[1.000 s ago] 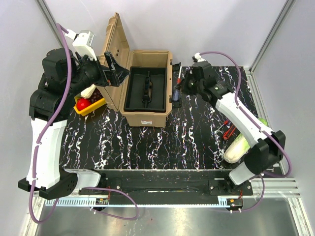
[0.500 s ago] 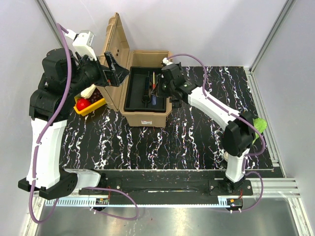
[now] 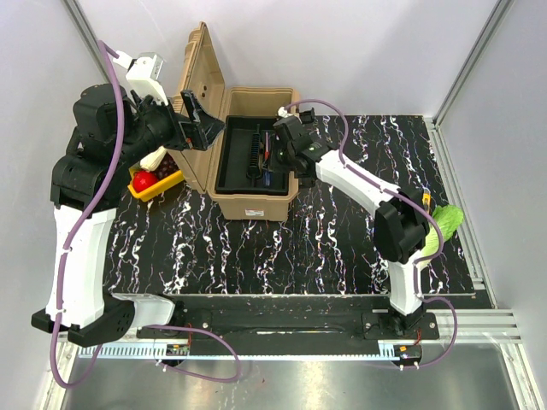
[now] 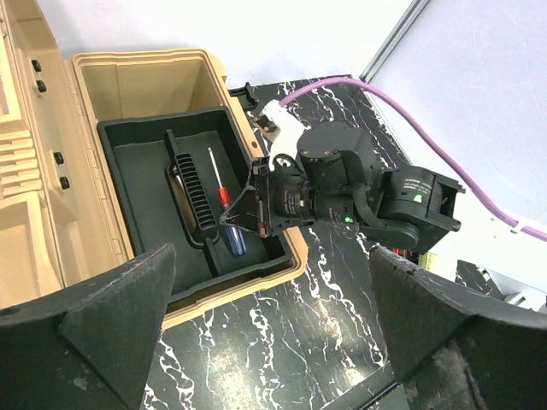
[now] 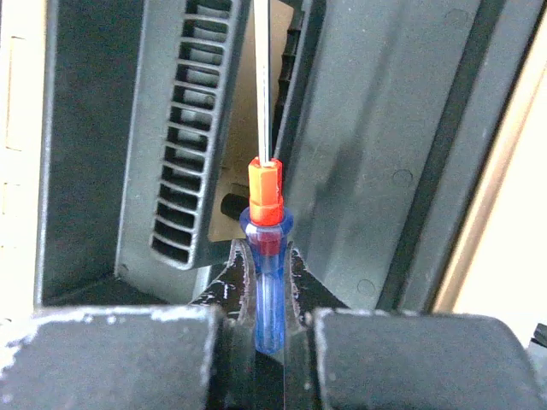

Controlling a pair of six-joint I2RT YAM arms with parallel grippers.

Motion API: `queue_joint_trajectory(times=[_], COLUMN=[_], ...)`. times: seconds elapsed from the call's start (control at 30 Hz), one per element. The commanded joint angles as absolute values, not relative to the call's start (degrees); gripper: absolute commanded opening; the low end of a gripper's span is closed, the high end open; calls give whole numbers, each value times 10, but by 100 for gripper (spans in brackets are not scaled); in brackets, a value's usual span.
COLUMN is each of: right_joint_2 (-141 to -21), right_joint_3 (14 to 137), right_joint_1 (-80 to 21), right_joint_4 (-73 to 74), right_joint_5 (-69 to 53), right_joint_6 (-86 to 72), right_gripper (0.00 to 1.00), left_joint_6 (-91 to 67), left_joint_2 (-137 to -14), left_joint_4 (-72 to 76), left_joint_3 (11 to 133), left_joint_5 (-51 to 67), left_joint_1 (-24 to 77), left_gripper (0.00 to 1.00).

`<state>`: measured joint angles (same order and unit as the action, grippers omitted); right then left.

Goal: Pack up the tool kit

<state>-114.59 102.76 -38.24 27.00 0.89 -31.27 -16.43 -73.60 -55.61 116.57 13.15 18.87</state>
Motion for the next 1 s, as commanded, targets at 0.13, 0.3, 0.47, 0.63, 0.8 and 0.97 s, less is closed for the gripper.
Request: queue_joint_trajectory(times=[0.13, 0.3, 0.47, 0.63, 0.8, 0.97], right_joint_2=[-1165, -1174, -1175, -1168, -1151, -1135], right_joint_3=[1058, 1071, 1080, 1089, 1094, 1108], right_joint_1=[-383, -384, -383, -383, -383, -384], right_joint_4=[273, 284, 289, 297, 298, 310], right_joint_5=[37, 42, 43, 52, 57, 63], right_joint_6=[-329, -335, -340, -339, -336, -332], right_gripper=[0, 5, 23, 31, 34, 39], left_joint_6=[-158, -158, -158, -158, -158, -158], left_joint_2=[-722, -722, -722, -722, -721, -721], left_joint_4=[-526, -526, -527, -527, -527, -527], left_joint_3=[1165, 1165, 1165, 1165, 1165, 1165], left_joint_5=[116, 115, 114, 113, 114, 113], left_joint_1=[191, 191, 191, 191, 191, 191], left_gripper=[99, 99, 99, 99, 99, 99])
